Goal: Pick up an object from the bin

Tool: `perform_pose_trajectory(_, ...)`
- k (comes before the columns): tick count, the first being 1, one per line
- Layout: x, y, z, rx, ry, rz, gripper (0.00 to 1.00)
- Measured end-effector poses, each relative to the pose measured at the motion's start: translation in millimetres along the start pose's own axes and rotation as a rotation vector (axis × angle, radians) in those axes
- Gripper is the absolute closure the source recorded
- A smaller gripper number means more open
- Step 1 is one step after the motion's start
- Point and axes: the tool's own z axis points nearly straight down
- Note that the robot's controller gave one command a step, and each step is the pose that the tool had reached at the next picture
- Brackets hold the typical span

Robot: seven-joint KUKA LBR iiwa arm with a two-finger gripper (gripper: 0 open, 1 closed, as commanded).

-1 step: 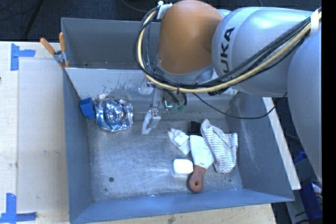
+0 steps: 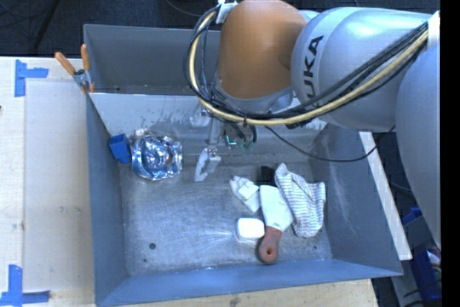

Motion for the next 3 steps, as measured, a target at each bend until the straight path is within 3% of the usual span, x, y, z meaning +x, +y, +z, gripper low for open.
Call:
perform_pose_trajectory(1, 12.3, 43, 46, 0.000, -0.004, 0.065, 0.00)
perform_pose_trajectory(2, 3.4, 85, 39, 0.003, 0.006, 0.030, 0.00)
perform_pose_trajectory(3, -2.4, 80, 73, -0.004, -0.009, 0.089, 0.00)
